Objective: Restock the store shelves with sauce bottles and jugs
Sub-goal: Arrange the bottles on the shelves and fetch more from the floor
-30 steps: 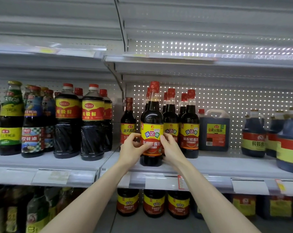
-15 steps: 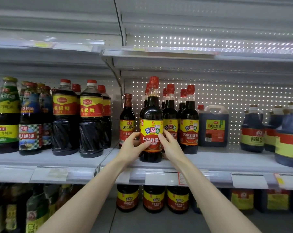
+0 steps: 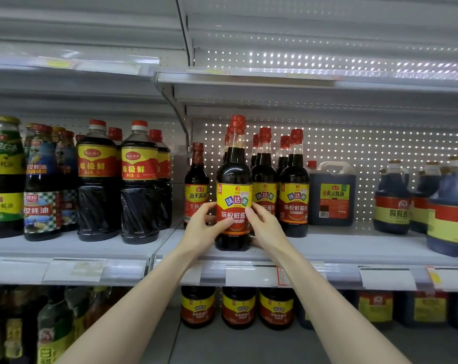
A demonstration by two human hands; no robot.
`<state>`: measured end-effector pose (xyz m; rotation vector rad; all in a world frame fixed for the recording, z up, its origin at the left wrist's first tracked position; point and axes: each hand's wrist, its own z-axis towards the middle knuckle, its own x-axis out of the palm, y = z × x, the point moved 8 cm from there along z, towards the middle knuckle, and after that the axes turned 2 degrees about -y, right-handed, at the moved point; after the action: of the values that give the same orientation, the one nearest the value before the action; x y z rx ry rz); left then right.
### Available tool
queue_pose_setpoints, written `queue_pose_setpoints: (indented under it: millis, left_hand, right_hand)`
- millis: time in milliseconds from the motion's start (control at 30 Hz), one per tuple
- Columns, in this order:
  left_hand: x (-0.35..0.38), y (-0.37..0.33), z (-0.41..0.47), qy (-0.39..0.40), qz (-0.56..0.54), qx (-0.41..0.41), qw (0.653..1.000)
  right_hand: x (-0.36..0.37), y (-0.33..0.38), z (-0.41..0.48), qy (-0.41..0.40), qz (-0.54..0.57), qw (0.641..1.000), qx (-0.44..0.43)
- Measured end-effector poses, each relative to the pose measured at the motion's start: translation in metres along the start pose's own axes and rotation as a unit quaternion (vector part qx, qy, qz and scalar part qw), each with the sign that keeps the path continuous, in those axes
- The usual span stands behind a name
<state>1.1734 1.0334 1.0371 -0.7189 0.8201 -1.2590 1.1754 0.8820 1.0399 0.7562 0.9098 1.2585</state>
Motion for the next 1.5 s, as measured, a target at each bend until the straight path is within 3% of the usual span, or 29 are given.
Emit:
queue_pose_setpoints:
  millis: [1100,1500]
  left_hand:
    - [-0.002,0.001,-0.002,0.01,-0.004,-0.002,1.0]
    - [-0.007,-0.013,-0.009,0.005,0.057,-0.028,0.998]
  right_hand:
    - [-0.002,0.005,-0.005,-0.026,-0.026,0.999,-0.038]
    - [-0.012,0.02,-0.012,-0.025,-0.019,0.999,-0.017]
